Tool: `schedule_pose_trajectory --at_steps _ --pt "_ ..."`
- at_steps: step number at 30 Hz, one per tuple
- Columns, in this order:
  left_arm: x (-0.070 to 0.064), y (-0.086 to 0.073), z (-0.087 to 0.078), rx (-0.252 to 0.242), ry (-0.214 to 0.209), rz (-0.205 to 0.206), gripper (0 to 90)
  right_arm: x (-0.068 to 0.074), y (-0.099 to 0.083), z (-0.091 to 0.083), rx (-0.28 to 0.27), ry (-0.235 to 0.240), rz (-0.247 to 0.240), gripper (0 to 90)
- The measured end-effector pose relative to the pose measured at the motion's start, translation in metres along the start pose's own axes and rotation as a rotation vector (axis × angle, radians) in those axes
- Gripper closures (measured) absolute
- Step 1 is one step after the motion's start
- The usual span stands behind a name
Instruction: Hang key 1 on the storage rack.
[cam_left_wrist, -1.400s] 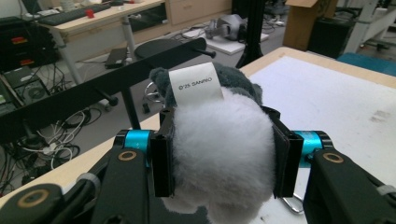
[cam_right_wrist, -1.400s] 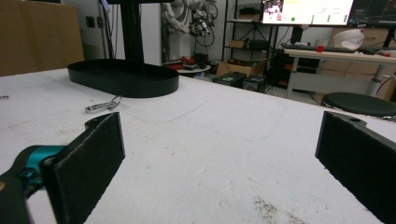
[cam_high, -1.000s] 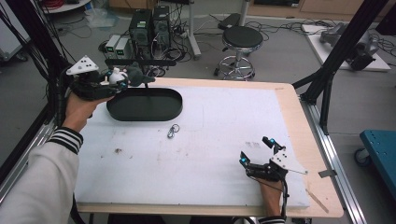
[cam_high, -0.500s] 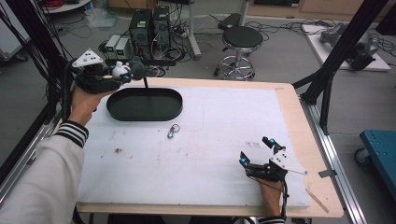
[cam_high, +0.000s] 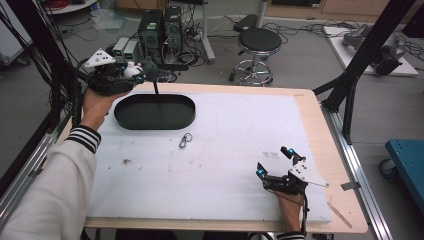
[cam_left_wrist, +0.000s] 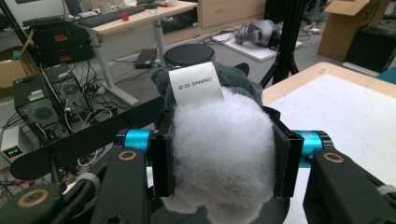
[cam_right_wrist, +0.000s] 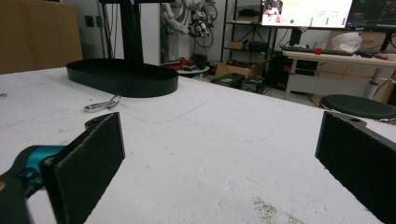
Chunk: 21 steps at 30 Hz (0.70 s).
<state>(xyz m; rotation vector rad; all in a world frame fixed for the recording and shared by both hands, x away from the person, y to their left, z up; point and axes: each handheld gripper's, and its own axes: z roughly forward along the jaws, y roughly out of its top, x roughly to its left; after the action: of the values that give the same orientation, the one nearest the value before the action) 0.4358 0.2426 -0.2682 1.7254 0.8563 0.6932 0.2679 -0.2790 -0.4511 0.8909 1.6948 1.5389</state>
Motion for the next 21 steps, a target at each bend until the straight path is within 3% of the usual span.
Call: schedule_pose_trajectory --at_steps 5,13,21 --pt "0.0004 0.0004 0.0008 -0.016 0.005 -0.011 53.4 0.0000 0.0000 0.0001 0.001 0.000 -0.003 0.6" --pt "0.0034 -0.0007 0.0021 -0.024 0.047 -0.026 53.4 0.0000 0.0000 0.0003 -0.001 0.000 -0.008 0.6" --pt "0.0007 -0.0017 0.0030 -0.005 0.065 -0.007 53.4 0.0004 0.0001 0.0003 0.002 0.001 -0.006 0.6"
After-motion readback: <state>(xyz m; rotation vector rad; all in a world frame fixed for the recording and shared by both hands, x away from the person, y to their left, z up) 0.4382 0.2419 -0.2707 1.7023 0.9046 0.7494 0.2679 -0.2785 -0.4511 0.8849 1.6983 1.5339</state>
